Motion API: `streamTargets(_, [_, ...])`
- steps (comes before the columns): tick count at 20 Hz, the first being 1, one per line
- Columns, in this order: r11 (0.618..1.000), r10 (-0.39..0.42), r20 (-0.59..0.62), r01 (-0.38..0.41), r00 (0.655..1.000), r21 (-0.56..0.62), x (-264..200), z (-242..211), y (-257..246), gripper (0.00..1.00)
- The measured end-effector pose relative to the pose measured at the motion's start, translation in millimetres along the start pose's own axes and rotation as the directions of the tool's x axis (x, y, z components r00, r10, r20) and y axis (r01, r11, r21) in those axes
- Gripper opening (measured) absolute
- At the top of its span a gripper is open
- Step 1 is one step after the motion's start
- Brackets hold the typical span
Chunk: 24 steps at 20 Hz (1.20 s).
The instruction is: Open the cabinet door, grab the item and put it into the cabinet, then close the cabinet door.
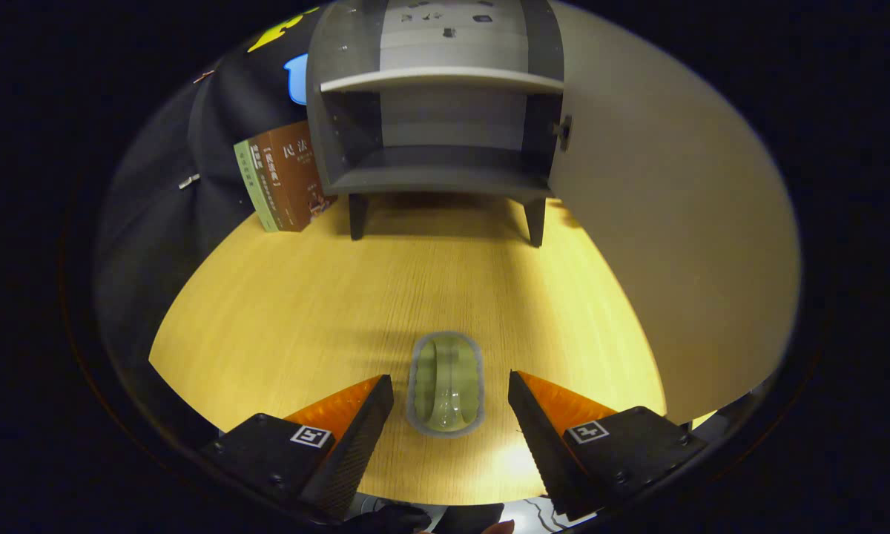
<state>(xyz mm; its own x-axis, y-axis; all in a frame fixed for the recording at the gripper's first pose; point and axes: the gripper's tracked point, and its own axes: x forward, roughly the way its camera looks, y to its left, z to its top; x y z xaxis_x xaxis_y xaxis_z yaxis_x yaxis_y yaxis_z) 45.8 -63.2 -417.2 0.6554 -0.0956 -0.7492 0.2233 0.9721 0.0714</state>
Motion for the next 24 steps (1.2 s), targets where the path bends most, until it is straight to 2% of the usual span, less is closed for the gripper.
streamTargets(3, [1.000,-0.027,-0.057,0.028,0.998,0.015,32,-18,0,0.97])
streamTargets(4, [0.999,-0.036,-0.070,0.038,0.997,0.026,41,-22,-1,0.86])
streamTargets(6, [0.997,-0.029,-0.085,0.035,0.996,0.065,47,-22,1,0.72])
streamTargets(7, [0.997,-0.024,-0.090,0.031,0.996,0.077,51,-19,3,0.69])
streamTargets(10, [0.996,-0.057,-0.084,0.063,0.995,0.065,55,-13,0,0.25])
streamTargets(11, [0.996,-0.061,-0.081,0.065,0.995,0.055,53,-12,-1,0.25])
streamTargets(12, [0.997,-0.057,-0.084,0.061,0.995,0.047,52,-12,0,0.18])
streamTargets(16, [0.998,-0.044,-0.040,0.046,0.998,0.053,26,11,3,0.18])
streamTargets(19, [0.998,-0.046,0.033,0.044,0.998,0.053,-13,58,0,0.18])
streamTargets(24, [0.991,-0.036,0.197,0.009,0.980,0.137,-85,173,-1,0.18])
